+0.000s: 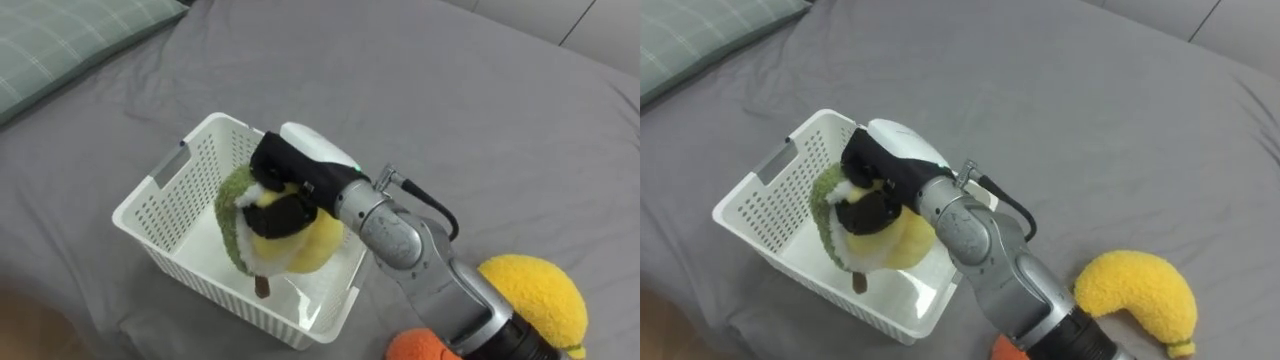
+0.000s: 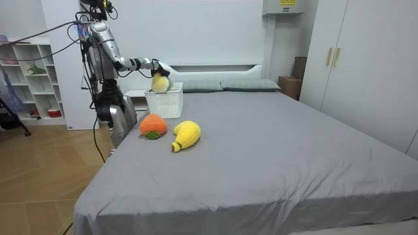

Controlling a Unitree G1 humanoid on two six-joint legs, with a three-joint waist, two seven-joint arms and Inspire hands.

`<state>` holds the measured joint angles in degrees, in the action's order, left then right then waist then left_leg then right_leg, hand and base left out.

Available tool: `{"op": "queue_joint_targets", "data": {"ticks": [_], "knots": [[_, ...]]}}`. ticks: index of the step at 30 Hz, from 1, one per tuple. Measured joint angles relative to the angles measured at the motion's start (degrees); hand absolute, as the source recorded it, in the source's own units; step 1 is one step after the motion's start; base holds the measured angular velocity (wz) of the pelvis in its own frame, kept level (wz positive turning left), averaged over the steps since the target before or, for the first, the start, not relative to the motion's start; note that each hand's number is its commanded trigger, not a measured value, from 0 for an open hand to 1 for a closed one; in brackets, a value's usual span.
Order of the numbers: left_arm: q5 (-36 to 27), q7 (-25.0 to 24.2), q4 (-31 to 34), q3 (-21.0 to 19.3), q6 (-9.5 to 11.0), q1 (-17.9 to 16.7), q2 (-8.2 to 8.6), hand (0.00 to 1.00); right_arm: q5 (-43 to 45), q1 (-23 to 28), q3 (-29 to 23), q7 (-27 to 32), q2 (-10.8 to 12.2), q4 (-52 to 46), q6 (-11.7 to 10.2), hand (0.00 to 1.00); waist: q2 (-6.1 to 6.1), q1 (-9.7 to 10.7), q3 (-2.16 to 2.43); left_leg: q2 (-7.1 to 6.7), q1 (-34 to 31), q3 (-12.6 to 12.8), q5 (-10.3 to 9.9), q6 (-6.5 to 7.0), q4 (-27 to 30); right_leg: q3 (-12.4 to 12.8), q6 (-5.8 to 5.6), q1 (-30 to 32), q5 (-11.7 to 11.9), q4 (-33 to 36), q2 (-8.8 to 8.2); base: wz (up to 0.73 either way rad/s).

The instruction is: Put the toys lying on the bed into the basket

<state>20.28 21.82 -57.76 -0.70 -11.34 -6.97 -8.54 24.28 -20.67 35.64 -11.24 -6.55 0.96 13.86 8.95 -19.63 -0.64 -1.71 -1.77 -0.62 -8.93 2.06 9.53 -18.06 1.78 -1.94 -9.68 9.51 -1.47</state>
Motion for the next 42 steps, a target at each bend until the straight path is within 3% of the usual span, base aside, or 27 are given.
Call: {"op": "queue_joint_targets", "data": {"ticks": [4, 20, 35, 42], "knots": [[0.0, 0.0, 0.0, 0.4, 0.1, 0.3, 0.11, 0.0, 0.6, 0.1, 1.5, 0.0, 0.9, 3.4, 0.0, 0.0, 0.1, -0.2, 0.03, -0.02, 0.0, 0.0, 0.0, 0.01, 0.0, 0.0, -0.02, 0.0, 0.0, 0.1, -0.04, 0.0], [-0.1, 0.2, 0.1, 0.3, 0.5, 1.5, 0.3, 0.0, -1.5, 1.3, 1.4, 0.0, 0.1, 3.9, -0.1, 0.0, 0.07, -0.7, -0.01, -0.01, 0.3, 0.2, 0.0, 0.0, 0.0, 0.5, -0.03, -0.2, 0.0, 0.1, 0.02, -0.01], [-1.5, 0.4, -0.8, 0.3, 0.6, 1.9, 0.06, 0.0, -2.5, 1.6, 0.8, 0.4, -0.8, 2.0, -0.2, 0.0, -0.56, -0.4, -0.41, 0.03, 0.2, 0.3, 0.0, 0.0, -0.1, 0.8, -0.03, 0.0, 0.0, 0.0, 0.4, 0.0], [-1.6, -1.1, -0.8, -0.4, 1.0, 1.7, 0.11, 0.0, -5.0, 1.7, -2.8, 4.1, -1.8, -2.4, -1.8, 0.0, -1.14, 1.3, -0.33, 0.02, 0.3, 0.3, 0.0, 0.01, 0.1, 0.7, -0.05, -0.2, 0.0, 0.0, 0.04, 0.0]]}}
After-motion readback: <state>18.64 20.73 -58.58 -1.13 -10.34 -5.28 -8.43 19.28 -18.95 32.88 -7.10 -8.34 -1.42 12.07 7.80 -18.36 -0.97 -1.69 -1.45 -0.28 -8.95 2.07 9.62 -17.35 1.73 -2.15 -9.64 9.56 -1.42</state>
